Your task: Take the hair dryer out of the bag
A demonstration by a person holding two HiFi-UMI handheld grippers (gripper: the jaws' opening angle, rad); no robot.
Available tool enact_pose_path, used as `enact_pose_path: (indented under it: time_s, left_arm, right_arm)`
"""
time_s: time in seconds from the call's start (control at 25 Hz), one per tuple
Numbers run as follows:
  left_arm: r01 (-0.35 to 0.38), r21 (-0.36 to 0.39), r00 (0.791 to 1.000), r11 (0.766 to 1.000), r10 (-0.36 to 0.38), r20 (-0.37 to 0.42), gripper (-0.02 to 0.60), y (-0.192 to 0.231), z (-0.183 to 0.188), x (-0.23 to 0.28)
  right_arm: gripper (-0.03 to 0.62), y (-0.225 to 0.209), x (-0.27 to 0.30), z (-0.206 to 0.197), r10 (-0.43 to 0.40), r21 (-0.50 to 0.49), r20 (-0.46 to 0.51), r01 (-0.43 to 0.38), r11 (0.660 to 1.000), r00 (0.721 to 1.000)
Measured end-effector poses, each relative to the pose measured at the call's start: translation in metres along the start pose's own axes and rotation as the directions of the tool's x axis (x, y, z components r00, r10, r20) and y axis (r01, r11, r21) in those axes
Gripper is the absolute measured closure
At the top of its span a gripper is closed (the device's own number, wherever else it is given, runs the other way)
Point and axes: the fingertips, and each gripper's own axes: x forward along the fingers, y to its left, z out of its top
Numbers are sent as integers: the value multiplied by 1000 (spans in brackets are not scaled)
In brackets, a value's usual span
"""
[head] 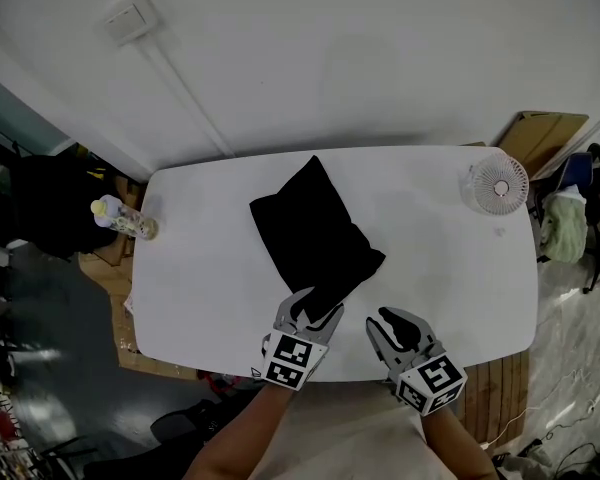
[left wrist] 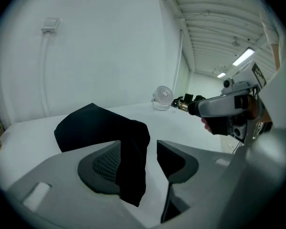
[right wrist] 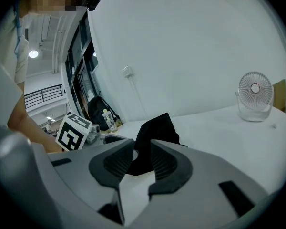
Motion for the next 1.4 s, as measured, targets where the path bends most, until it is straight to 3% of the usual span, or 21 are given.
enact_pose_path:
  time_s: [0.36, 0.52, 0.64, 1.08, 1.4]
  left_arm:
    - [-43, 14, 990, 999, 44, -132, 371, 8, -30, 16]
    - [-59, 2, 987, 998, 59, -149, 528, 15, -34, 14]
    - [-51, -7, 985, 999, 49, -167, 561, 18, -34, 13]
    - [11, -91, 995, 996, -21, -102, 563, 33, 14, 9]
    - [40, -242, 997, 970, -55, -56, 563, 53, 48, 13]
  right_arm:
    - [491, -2, 1, -3, 5, 0, -18, -5, 1000, 1000]
    - [491, -3, 3, -5, 4, -2, -28, -4, 1000, 1000]
    - [491, -4, 4, -7, 2, 2, -31, -2, 1000, 1000]
    - [491, -6, 9, -7, 1, 6, -39, 0, 1000, 999]
    - [491, -10, 34, -25, 2, -7, -123, -3, 1000, 992]
